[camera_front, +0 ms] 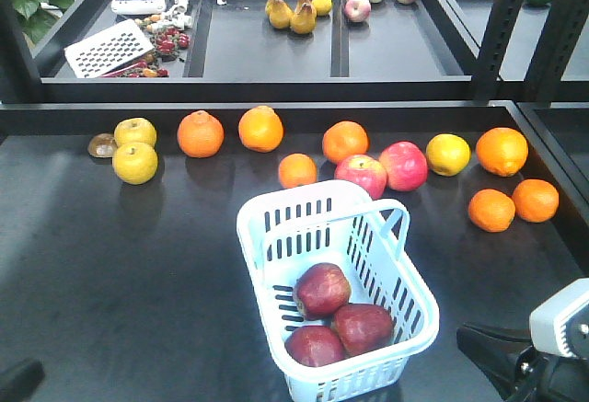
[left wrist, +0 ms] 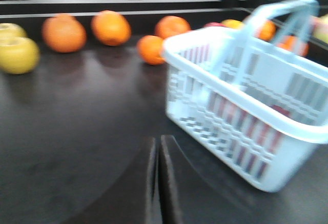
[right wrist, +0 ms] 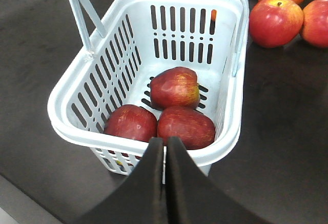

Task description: Pick three apples into basket with both arms

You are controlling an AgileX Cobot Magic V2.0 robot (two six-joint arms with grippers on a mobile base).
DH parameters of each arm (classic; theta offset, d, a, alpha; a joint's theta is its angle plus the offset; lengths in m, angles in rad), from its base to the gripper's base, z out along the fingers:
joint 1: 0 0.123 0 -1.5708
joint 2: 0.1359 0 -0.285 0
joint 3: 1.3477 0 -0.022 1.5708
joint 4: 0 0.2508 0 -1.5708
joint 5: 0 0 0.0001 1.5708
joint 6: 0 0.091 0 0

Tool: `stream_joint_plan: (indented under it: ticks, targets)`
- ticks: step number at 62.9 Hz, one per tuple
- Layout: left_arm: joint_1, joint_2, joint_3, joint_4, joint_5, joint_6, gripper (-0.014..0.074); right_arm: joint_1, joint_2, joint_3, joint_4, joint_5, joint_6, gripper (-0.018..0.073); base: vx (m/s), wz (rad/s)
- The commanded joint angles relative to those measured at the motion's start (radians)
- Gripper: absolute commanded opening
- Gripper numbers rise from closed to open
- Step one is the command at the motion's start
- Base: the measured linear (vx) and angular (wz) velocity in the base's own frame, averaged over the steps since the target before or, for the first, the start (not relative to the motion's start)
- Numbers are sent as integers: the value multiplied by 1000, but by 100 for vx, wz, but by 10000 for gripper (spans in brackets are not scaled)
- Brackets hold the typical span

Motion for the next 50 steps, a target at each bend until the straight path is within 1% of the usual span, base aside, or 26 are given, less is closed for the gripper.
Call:
stream_joint_plan:
  ticks: [1,5,11,13,17,32,38,42,50]
  targets:
    - [78,17,7,3,-70,-9,-6,-1,-3,-26,10,-38,3,-4,0,0]
    - [122,17,7,11,-71,-15,-6,-1,-3,-26,10,-38,3,-4,0,0]
    - [183,-19,7,63,-65,-58,-6,-1,-3,-26,10,-38,3,-4,0,0]
    - [196,-36,7,78,-61,-61,-6,-1,-3,-26,10,-38,3,-4,0,0]
    - [227,-81,7,82,-49,-60,-6,-1,-3,-26,10,-38,3,-4,0,0]
    - [340,-265,7,109,71,-60,-6,-1,-3,-26,10,-38,3,-4,0,0]
    - [381,-320,7,109,113,-61,-6,-1,-3,-26,10,-38,3,-4,0,0]
    - [406,-317,7,109,113,-61,-6,-1,-3,-26,10,-35,3,-4,0,0]
    - [424,-317,7,109,105,-61,-6,-1,-3,-26,10,-35,3,-4,0,0]
